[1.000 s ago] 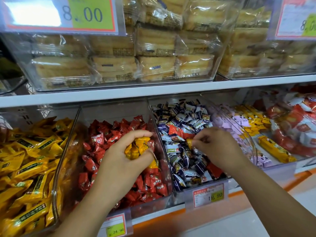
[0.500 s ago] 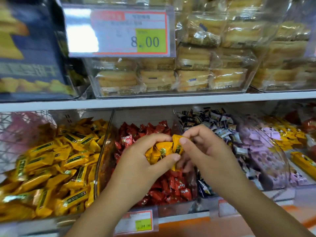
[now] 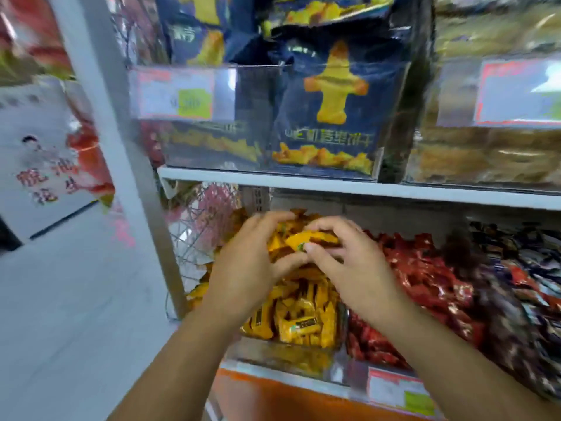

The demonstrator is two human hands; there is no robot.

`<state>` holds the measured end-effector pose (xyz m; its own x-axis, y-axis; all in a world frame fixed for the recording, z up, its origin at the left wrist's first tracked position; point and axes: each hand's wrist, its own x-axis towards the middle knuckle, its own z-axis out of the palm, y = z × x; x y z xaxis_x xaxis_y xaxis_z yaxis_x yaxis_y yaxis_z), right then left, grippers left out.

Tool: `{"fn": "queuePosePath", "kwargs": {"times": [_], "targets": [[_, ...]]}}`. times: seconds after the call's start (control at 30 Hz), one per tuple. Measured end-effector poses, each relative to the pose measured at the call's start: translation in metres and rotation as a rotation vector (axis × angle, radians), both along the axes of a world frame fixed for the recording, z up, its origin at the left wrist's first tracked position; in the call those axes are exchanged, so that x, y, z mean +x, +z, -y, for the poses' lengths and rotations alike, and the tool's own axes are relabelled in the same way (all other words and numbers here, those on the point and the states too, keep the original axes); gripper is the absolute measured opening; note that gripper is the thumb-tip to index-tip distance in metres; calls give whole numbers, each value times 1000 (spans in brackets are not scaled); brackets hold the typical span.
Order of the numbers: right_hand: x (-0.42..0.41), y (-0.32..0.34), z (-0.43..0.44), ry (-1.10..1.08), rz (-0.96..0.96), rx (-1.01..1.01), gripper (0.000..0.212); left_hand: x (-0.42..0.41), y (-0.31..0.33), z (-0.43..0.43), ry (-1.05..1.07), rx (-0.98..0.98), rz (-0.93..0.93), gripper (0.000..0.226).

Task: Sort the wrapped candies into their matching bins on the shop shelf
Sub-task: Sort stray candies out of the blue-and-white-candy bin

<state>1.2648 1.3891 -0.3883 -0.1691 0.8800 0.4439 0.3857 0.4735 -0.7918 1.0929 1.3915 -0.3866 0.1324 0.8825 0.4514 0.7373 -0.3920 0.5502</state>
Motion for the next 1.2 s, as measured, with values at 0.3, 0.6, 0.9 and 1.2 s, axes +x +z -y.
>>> {"fn": "queuePosePath", "kwargs": {"times": [0.3,0.6,0.9,1.2], "targets": [[-9,-20,-13,-26,829,25,47,-61,-47,-22,23,-400,-264,96],[29,-11,26,-68,498,53,42,-14,-14,4,-10,-63,-140,76],[185,16,81,-416,395,-66,33,134,-15,49,-508,-26,-127,50],[297,-7,100,-613,451,-334,22,223,-43,49,-436,-112,-254,93]]}}
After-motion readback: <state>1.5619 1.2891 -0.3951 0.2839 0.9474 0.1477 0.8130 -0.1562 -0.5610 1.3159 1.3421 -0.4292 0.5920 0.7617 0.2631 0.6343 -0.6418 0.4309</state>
